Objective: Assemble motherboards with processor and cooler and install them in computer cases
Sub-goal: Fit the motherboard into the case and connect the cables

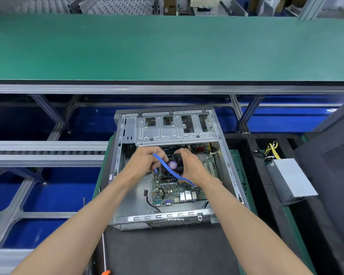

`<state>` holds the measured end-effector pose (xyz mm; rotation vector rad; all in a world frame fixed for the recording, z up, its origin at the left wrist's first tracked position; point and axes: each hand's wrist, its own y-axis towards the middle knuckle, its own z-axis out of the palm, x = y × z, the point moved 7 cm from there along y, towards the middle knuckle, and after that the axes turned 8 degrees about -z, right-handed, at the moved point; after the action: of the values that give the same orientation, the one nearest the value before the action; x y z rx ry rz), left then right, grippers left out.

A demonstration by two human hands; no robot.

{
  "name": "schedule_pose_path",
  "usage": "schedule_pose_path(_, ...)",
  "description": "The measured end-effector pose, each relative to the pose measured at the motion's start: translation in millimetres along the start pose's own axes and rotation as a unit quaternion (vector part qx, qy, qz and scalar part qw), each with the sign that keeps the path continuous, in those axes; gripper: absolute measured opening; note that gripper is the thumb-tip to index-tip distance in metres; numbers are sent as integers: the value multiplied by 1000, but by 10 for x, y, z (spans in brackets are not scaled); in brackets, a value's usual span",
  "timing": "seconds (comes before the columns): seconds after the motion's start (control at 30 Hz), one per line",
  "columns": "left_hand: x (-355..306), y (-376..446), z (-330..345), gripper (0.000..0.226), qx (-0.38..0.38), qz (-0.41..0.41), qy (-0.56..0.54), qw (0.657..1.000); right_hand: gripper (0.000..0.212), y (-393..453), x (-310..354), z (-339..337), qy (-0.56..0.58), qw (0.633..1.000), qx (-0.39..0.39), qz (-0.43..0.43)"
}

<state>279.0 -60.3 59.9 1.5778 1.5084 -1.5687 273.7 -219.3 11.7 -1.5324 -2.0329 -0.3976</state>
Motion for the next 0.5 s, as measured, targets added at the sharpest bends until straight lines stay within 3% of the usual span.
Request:
schedule_pose_path(0.17, -148, 45, -249, 37, -53, -11, -128, 990, 99, -32, -37, 17, 32, 999, 14, 24)
schedule_pose_path(0.4, -700, 159, 372, 30, -13, -41, -37, 998, 102, -43, -40, 23, 16, 999, 11, 27)
schedule_pose_path(0.5, -912, 243, 816, 34, 14, -34, -26, 999, 89, -52, -86, 74, -13, 999, 31, 40)
